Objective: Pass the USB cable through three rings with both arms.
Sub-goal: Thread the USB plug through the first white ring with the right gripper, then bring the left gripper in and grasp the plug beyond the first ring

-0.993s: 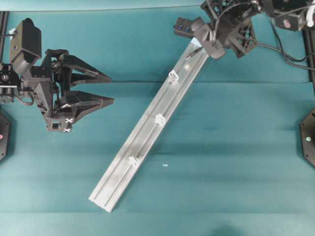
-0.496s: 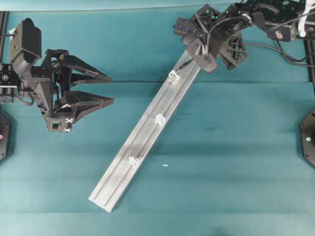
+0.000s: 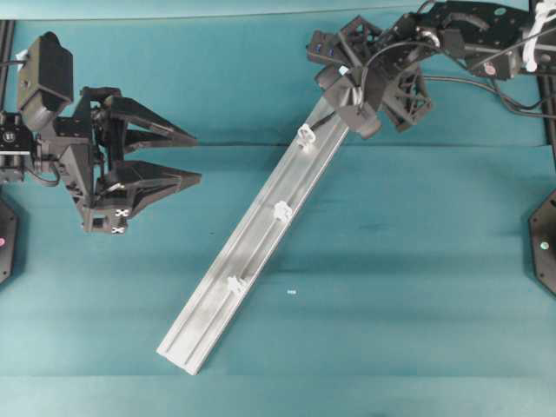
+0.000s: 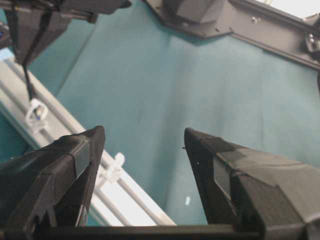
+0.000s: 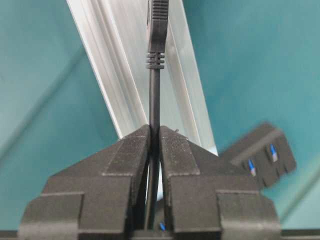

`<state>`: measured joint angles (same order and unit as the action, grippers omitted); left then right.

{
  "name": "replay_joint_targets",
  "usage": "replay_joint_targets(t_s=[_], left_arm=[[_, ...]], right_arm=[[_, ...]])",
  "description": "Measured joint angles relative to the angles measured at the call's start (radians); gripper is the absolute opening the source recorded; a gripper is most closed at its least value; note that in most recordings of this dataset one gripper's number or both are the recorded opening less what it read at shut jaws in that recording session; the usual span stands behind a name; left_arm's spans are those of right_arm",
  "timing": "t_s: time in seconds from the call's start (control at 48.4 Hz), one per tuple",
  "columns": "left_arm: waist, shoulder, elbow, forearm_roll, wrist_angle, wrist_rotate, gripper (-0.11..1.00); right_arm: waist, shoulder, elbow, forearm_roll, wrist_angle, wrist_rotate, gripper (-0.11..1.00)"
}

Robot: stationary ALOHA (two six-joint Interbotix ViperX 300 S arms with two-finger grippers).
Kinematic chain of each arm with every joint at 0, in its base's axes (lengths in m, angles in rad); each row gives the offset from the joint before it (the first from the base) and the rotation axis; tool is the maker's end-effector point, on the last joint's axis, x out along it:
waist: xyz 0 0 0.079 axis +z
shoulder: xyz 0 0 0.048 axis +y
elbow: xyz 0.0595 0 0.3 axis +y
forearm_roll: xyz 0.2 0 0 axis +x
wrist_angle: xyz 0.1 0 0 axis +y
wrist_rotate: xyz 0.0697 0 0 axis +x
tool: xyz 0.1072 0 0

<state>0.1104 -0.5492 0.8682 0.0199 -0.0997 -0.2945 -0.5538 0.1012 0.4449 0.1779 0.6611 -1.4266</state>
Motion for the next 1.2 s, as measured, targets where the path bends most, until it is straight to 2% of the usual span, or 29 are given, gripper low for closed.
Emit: replay_joint_targets(t_s=[0.186,0.641,0.827,1.2], left_arm=[[0.0,0.002,-0.002,0.0,0.002,0.0,0.74],[0.041,0.052,-0.025,-0.002,0.009,-0.002,0.74],[0.078,0.152,-0.072,-0.002,0.009,-0.002,0.76],[0.133,0.417,-0.186,0.0,-0.005,-0.002,0.9]], right_arm=[[0.014,0.002,0.0,0.041,-0.029,0.0,0.08],[0.058,0.021,0.0,0.044,-0.067,-0.002,0.08],[0.067,0.023,0.0,0.048,-0.071,-0.002,0.08],[0.067,0.023,0.0,0.051,-0.072,-0.002,0.08]])
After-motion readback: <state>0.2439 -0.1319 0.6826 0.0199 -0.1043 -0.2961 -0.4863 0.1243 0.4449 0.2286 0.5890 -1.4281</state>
